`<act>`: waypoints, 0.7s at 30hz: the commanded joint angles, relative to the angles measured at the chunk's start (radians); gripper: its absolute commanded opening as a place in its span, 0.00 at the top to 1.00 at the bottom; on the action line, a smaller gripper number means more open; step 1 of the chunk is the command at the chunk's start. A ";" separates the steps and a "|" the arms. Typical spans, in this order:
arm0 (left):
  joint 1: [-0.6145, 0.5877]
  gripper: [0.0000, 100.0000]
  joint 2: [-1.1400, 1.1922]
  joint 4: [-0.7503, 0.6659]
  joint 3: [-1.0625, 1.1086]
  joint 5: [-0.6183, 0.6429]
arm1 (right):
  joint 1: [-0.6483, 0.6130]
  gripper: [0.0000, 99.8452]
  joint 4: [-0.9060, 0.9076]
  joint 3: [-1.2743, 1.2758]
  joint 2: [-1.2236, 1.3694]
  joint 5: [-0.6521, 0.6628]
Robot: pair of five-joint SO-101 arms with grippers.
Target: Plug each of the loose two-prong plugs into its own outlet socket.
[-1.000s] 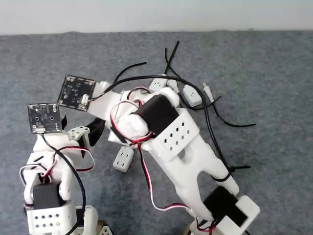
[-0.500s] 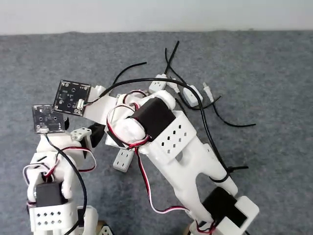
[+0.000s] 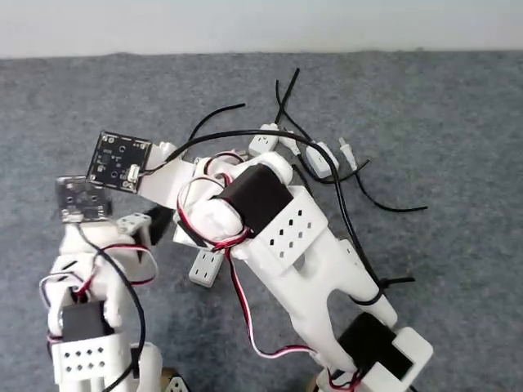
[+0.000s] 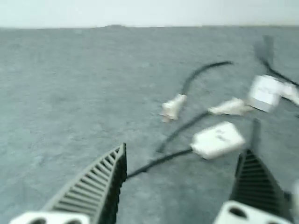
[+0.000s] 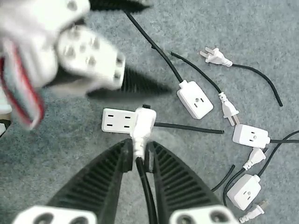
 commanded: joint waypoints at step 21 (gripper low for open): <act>-0.244 0.63 -0.011 -0.107 0.007 0.068 | -0.010 0.99 0.039 -0.055 0.232 0.023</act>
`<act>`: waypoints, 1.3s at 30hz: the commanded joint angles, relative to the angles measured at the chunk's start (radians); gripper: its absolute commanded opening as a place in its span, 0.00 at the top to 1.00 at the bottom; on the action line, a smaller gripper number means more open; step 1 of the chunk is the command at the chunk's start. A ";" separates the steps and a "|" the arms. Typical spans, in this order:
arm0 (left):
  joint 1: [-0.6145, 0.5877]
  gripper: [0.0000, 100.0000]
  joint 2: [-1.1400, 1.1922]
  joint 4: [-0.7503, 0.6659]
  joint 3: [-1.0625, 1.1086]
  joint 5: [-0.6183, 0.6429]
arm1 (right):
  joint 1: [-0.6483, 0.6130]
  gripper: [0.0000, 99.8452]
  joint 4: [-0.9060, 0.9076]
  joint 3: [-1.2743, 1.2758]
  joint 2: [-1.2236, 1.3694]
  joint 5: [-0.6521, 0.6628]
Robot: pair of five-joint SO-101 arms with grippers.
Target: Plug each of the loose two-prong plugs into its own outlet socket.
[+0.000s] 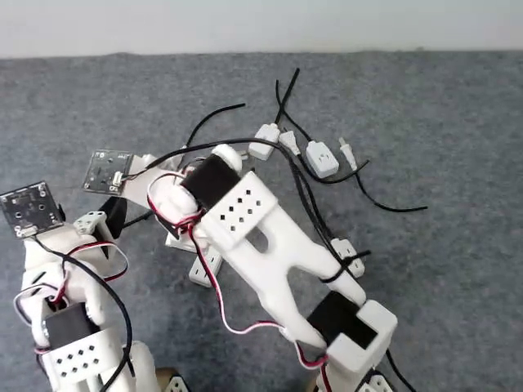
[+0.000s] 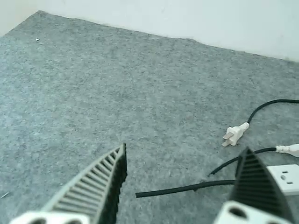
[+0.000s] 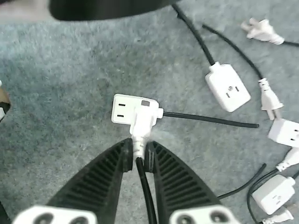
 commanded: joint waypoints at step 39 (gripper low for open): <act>-0.055 0.63 -0.009 -0.104 0.021 0.017 | -0.054 0.99 0.039 0.066 0.130 -0.121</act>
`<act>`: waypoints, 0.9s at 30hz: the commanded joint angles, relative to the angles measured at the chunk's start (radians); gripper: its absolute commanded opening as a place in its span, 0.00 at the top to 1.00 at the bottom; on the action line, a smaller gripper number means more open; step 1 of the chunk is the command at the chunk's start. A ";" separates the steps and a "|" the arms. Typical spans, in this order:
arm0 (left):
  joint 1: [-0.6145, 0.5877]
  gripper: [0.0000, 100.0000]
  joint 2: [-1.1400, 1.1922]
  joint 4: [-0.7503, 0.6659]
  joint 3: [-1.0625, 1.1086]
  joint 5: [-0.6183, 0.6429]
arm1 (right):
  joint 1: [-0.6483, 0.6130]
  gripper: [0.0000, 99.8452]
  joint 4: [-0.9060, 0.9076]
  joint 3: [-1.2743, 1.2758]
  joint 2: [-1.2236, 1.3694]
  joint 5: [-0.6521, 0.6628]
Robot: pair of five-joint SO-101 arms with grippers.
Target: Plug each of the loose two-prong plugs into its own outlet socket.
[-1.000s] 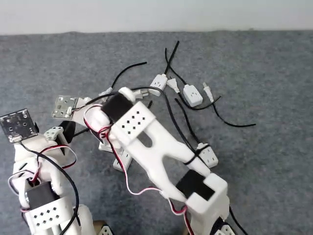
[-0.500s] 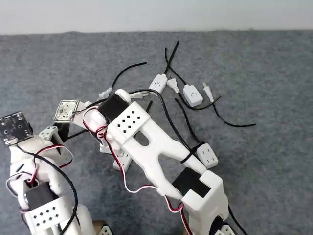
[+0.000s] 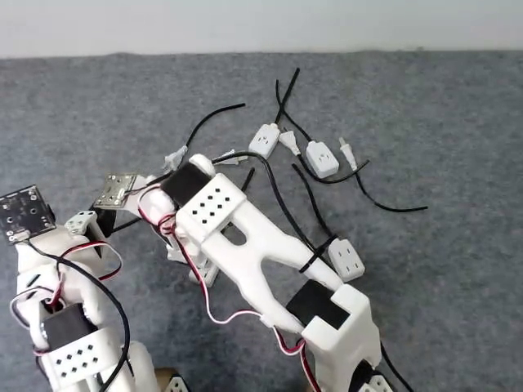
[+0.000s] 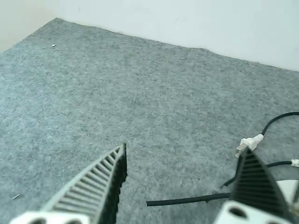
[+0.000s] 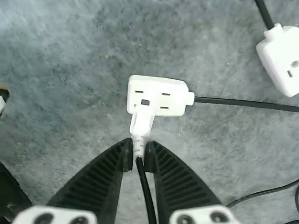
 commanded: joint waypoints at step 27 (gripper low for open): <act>-0.106 0.64 -0.009 0.017 -0.062 0.046 | -0.015 0.99 0.024 -0.011 -0.016 -0.051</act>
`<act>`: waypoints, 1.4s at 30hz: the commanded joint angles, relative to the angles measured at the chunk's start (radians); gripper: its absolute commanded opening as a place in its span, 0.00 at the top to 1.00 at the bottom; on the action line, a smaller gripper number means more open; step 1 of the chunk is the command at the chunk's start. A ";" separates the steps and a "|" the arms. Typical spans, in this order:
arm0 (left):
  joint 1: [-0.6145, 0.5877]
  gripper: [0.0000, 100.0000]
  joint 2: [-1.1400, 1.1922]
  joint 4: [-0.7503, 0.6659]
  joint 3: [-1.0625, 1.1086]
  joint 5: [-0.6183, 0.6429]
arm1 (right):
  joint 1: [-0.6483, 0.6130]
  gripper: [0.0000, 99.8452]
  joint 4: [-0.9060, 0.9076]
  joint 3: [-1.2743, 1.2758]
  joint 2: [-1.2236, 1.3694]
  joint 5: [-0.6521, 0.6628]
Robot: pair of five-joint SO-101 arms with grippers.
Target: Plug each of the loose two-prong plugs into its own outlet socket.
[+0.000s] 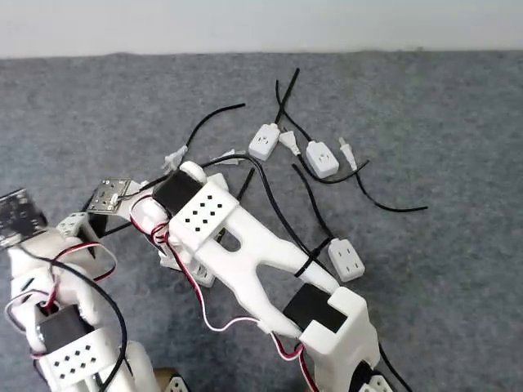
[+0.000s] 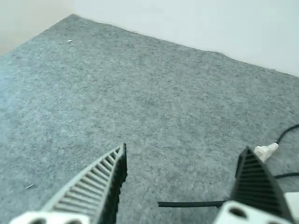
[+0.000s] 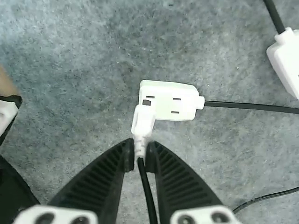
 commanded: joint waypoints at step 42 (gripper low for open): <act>-0.198 0.64 -0.009 0.014 -0.087 0.025 | 0.025 0.99 0.007 -0.017 0.062 0.028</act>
